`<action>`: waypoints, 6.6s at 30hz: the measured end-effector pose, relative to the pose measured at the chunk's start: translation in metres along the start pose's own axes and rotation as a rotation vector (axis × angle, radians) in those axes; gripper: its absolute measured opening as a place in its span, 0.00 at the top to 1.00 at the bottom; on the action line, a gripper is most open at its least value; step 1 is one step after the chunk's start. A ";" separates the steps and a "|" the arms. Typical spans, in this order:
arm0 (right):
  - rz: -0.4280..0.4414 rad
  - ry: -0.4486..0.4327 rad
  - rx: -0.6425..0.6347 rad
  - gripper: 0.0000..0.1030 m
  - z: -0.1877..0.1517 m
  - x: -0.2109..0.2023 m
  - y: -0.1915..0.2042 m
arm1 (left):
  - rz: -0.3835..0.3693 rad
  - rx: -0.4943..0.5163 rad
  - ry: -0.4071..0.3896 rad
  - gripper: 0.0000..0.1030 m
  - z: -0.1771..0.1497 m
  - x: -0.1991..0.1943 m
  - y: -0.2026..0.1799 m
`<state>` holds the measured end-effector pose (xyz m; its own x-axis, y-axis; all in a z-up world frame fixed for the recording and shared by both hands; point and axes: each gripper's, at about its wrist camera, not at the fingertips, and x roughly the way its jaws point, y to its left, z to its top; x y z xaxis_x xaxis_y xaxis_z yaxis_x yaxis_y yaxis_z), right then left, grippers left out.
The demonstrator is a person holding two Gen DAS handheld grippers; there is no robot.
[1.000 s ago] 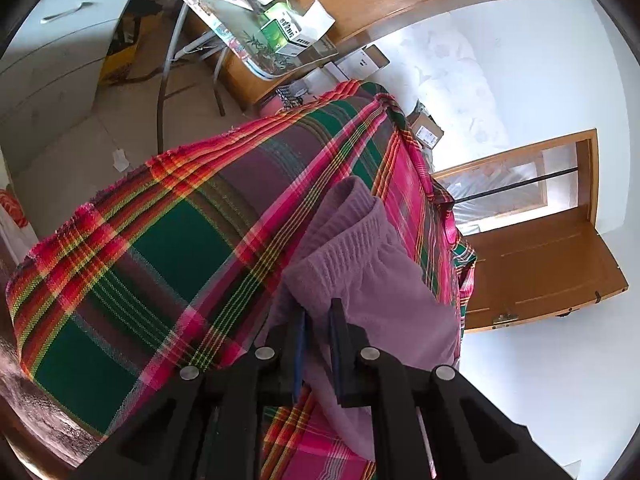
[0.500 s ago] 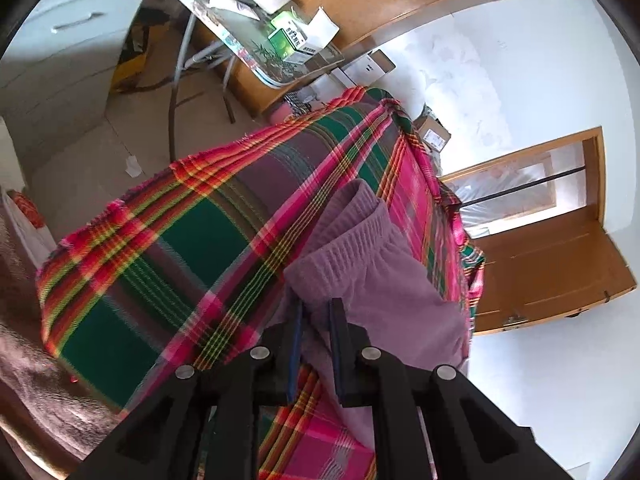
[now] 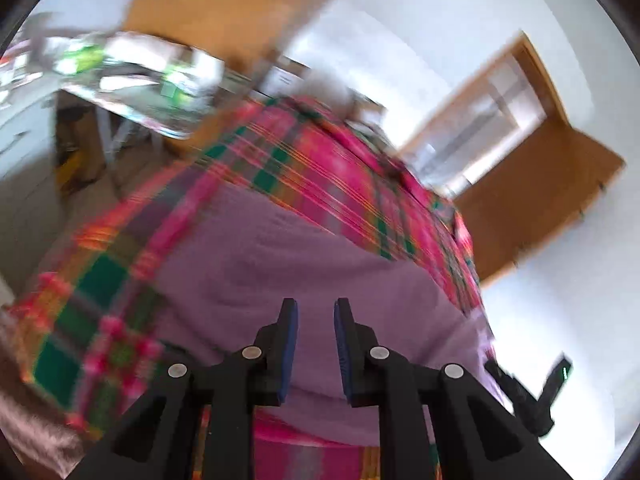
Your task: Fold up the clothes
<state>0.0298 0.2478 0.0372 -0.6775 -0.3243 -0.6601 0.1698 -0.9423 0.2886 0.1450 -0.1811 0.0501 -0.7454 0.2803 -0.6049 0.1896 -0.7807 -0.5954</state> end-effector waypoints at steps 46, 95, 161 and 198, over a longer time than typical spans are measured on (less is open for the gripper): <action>-0.147 0.090 0.149 0.96 0.046 0.046 -0.018 | -0.038 0.462 0.279 0.75 -0.062 0.111 -0.106; -0.069 0.099 0.196 0.61 0.049 0.036 -0.010 | -0.181 0.810 0.200 0.96 -0.108 0.095 -0.145; -0.065 -0.311 0.162 0.97 0.023 -0.075 -0.040 | -0.111 0.830 0.109 0.95 -0.109 0.060 -0.161; -0.195 -0.123 0.200 0.96 -0.070 -0.047 -0.077 | -0.022 0.688 0.187 0.91 -0.115 0.044 -0.102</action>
<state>0.0983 0.3300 -0.0023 -0.7671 -0.1151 -0.6312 -0.1076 -0.9468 0.3034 0.1664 -0.0245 0.0234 -0.6104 0.3429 -0.7141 -0.3165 -0.9319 -0.1770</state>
